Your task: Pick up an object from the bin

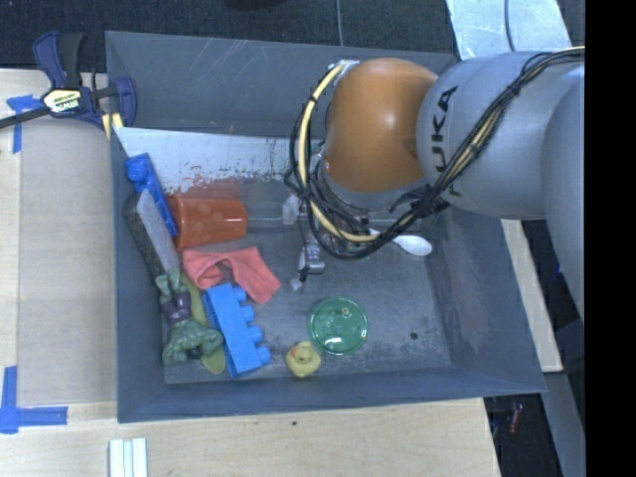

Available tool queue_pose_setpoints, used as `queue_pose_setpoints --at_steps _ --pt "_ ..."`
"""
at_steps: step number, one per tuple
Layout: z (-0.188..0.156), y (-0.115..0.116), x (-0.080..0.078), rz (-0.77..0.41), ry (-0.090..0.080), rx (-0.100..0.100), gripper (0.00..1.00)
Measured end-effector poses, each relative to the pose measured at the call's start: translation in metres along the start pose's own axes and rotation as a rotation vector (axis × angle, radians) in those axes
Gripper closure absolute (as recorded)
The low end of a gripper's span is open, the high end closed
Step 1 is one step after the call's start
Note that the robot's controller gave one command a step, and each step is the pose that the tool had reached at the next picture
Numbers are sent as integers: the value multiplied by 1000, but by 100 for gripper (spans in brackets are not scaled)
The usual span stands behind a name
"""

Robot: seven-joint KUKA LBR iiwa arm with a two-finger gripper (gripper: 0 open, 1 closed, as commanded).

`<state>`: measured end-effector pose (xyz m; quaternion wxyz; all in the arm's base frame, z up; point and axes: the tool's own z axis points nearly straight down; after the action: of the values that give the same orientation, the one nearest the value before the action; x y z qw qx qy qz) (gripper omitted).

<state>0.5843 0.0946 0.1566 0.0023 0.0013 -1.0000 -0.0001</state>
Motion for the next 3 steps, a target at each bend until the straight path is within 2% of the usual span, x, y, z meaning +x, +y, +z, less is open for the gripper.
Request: queue_pose_setpoints --at_steps 1,2,3 --pt "-5 -1 -1 2 -7 -1 0" --pt "86 -88 33 -7 -6 0 0" --pt "43 -101 67 0 -17 -5 0"
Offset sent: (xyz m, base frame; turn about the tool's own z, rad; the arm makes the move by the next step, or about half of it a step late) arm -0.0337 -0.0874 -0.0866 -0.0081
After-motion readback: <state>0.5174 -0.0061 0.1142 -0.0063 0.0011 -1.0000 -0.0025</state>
